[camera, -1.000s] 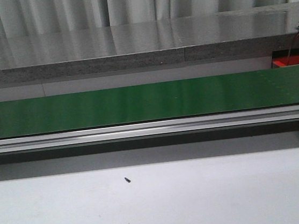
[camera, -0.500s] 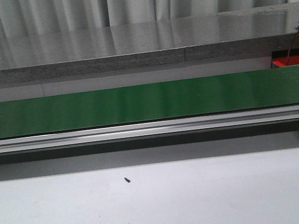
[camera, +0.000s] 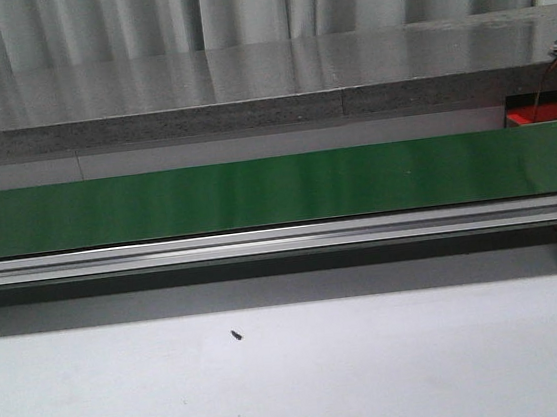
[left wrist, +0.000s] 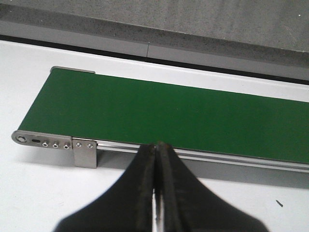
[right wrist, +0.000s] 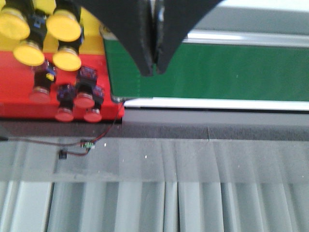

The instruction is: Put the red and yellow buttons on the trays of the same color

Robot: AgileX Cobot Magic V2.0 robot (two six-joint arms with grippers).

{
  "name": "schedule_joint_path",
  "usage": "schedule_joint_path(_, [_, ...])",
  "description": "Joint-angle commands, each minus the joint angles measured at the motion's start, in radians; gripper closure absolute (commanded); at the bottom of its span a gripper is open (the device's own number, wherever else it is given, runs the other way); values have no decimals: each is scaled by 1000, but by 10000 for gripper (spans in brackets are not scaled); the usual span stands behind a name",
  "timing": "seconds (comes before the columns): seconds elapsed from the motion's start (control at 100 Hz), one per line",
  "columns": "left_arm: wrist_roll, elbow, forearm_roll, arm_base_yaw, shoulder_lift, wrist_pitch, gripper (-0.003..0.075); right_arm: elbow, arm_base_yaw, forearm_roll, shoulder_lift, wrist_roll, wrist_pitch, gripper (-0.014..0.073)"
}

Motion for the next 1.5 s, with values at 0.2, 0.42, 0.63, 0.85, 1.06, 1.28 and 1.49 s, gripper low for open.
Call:
schedule_joint_path(0.2, [-3, -27, -19, -7, 10, -66, 740, 65, 1, 9, -21, 2, -75, 661])
schedule_joint_path(0.42, [-3, -27, -19, -7, 11, -66, 739, 101, 0, -8, -21, 2, -111, 661])
schedule_joint_path(0.63, [-3, -27, -19, -7, 11, -66, 740, 101, 0, -14, -21, 2, -110, 661])
schedule_joint_path(0.85, [-3, -27, -19, -7, 11, -66, 739, 101, 0, -14, -21, 2, -110, 661])
schedule_joint_path(1.06, [-3, -27, -19, -7, 11, -66, 740, 101, 0, -14, -21, 2, -110, 661])
schedule_joint_path(1.28, [-3, -27, -19, -7, 11, -66, 740, 101, 0, -14, -21, 2, -110, 661])
schedule_joint_path(1.49, [-3, -27, -19, -7, 11, -66, 740, 101, 0, -14, -21, 2, -110, 661])
